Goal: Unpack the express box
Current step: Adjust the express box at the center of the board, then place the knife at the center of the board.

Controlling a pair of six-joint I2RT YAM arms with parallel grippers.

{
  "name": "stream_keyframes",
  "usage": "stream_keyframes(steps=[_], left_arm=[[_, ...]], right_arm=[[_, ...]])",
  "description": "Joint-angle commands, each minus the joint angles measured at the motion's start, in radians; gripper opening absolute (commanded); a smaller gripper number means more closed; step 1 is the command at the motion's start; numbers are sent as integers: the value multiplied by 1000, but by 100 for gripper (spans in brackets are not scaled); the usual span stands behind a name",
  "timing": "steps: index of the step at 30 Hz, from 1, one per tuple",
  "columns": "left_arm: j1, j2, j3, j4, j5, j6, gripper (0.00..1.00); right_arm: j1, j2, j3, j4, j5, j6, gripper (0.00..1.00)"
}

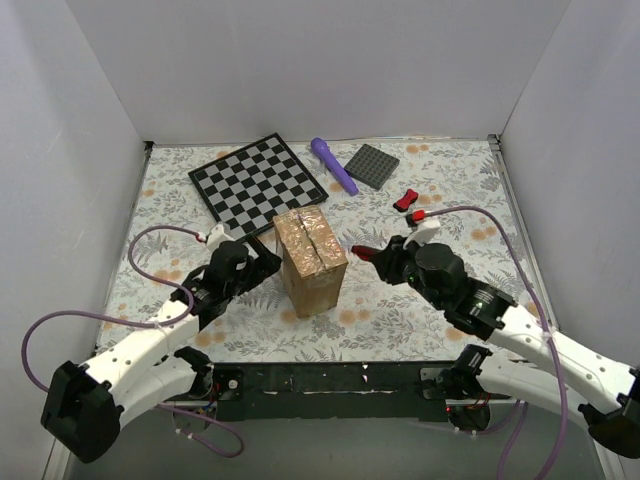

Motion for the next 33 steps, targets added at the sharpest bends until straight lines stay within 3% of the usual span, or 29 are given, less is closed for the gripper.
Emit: stream_keyframes(steps=[1,5,6,11,14,17,25,33], left_arm=[[6,-111,111,-4,-101,19,82],[6,-194,188,26,-99,12,84],[6,-212,191,86,-81,10,84],[6,-235,182,342,218,-43,83],[6,-168,179,496,457,-115,83],[-28,-94,171,640,566,-170,85],[-229,105,242,803,580,-148,87],[-309,159,257,817,456,-105,83]], right_arm=[[-2,-150,-8,-10,323,66,1],[-1,-340,-120,201,310,92,1],[-1,-366,-154,355,284,89,1],[-2,-370,-194,508,86,172,1],[-2,-366,-225,592,30,265,1],[-2,-369,-281,707,6,362,1],[-2,-291,-317,861,-79,494,1],[-2,-248,-324,939,-123,556,1]])
